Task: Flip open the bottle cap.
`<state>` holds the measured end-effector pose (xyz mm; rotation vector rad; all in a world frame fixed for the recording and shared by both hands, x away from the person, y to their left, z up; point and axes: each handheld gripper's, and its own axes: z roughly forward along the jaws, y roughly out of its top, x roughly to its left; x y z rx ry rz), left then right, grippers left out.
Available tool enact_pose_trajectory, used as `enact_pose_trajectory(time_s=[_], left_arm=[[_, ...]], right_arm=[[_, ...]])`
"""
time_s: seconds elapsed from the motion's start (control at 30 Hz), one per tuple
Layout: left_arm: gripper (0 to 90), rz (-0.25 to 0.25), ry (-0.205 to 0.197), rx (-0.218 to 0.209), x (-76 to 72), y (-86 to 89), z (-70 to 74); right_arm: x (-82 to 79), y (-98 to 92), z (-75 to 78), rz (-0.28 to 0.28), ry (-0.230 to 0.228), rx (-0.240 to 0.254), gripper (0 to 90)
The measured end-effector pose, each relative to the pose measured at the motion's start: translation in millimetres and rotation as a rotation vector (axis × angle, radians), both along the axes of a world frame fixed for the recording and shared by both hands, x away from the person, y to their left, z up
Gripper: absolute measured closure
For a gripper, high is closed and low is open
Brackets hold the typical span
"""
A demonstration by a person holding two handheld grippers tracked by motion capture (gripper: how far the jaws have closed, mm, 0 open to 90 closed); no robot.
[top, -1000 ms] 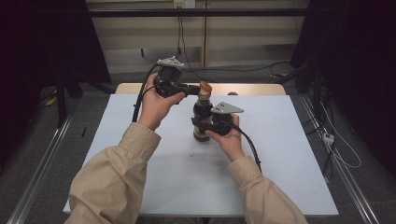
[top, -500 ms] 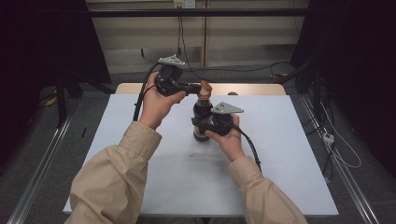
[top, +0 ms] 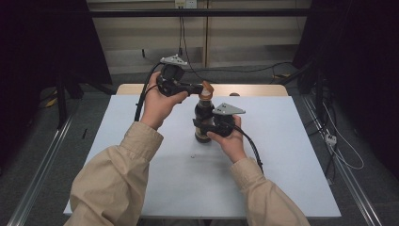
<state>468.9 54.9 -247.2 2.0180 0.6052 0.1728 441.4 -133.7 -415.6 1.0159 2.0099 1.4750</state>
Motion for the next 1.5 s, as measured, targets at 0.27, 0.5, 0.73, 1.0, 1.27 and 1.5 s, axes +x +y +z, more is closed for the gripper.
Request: enact_pose_trajectory(time_s=[0.27,0.5,0.73,1.0,1.27,1.5], left_arm=[[90.0,-0.005,0.0,0.007,0.9,-1.4,2.6],[90.0,-0.006,0.0,0.0,1.4,-4.0,4.5],[90.0,-0.009,-0.001,0.0,2.3,-5.5,5.8],[90.0,-0.007,-0.003,0.001,2.2,-6.0,6.2],[90.0,-0.011,-0.004,0.002,2.7,-8.1,6.2],[90.0,-0.01,-0.005,0.0,3.8,-8.7,5.5]], right_arm=[[0.1,0.2,-0.2,0.0,0.0,0.002,30.5],[-0.1,0.1,-0.1,0.0,0.001,0.0,30.5],[-0.1,0.2,-0.4,0.0,-0.002,0.001,30.5],[-0.3,0.3,-0.2,-0.001,0.0,-0.001,30.5],[-0.3,0.4,-0.2,-0.001,0.003,0.0,30.5],[-0.5,0.7,-0.1,-0.002,0.003,-0.002,30.5]])
